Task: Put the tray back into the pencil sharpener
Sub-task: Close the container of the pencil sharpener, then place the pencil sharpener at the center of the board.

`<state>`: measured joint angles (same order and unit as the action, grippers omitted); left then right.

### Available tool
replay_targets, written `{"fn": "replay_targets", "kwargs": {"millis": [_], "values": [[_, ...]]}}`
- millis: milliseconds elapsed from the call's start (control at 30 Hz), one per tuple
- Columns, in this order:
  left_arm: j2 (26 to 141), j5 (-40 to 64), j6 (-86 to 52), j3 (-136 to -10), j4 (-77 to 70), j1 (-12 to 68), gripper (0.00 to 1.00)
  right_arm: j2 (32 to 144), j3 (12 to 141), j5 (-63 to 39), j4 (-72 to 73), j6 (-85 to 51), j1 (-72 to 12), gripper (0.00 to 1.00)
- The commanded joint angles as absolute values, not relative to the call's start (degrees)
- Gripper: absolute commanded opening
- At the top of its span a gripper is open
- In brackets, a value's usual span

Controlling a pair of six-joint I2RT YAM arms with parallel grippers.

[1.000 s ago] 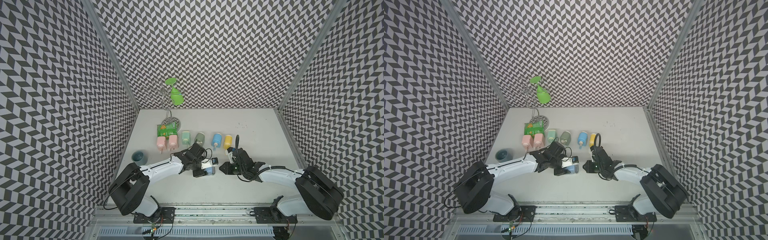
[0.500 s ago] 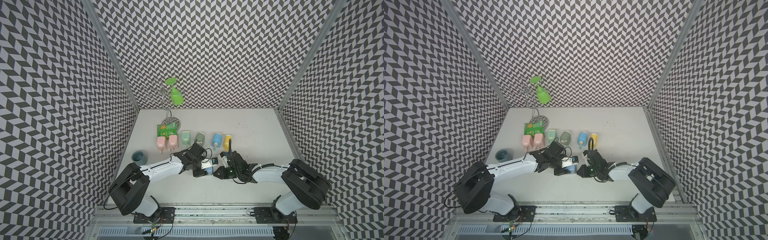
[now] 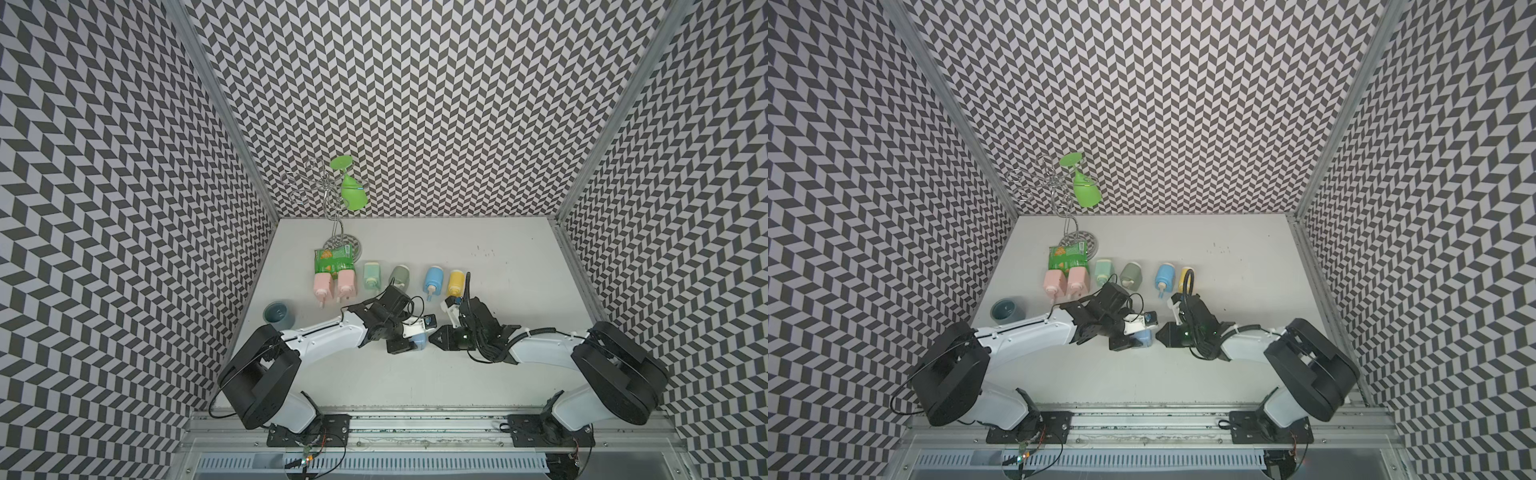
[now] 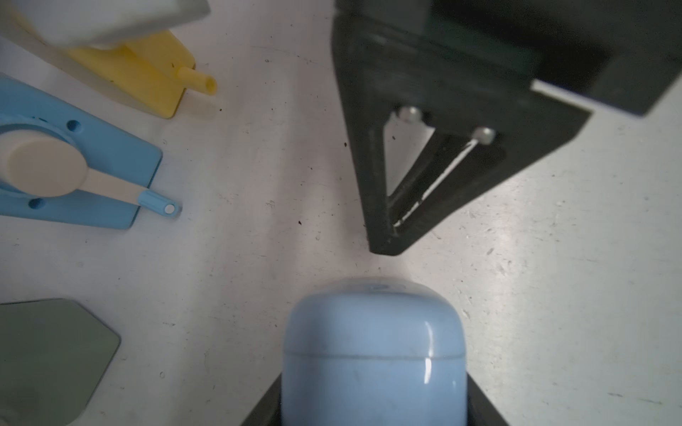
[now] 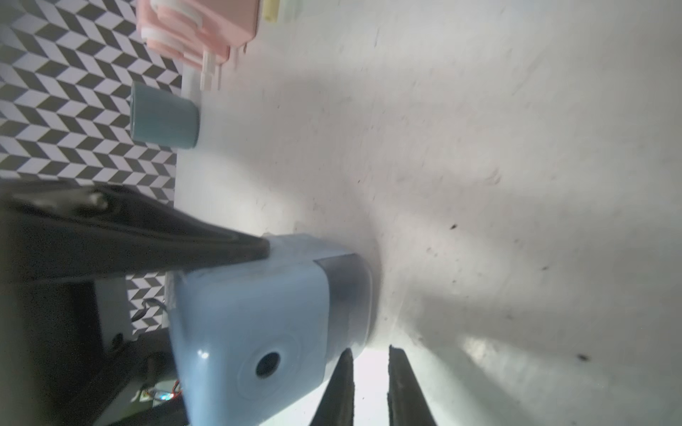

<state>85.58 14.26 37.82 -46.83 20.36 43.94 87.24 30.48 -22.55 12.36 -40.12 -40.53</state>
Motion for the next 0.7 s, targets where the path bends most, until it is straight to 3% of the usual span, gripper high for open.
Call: {"fn": "replay_targets", "kwargs": {"millis": [0, 333, 667], "values": [[88.1, 13.3, 38.1, -45.4, 20.0, 44.3, 0.48, 88.9, 31.4, -22.0, 15.3, -40.8, -41.0, 0.18], [88.3, 13.6, 37.4, -45.4, 19.6, 44.2, 0.47, 91.2, 33.7, -26.8, 18.1, -41.4, -43.8, 0.17], [85.2, 13.8, 28.9, -47.2, 20.5, 43.7, 0.43, 70.0, 28.8, -7.7, 3.5, -41.2, -36.0, 0.18]]}}
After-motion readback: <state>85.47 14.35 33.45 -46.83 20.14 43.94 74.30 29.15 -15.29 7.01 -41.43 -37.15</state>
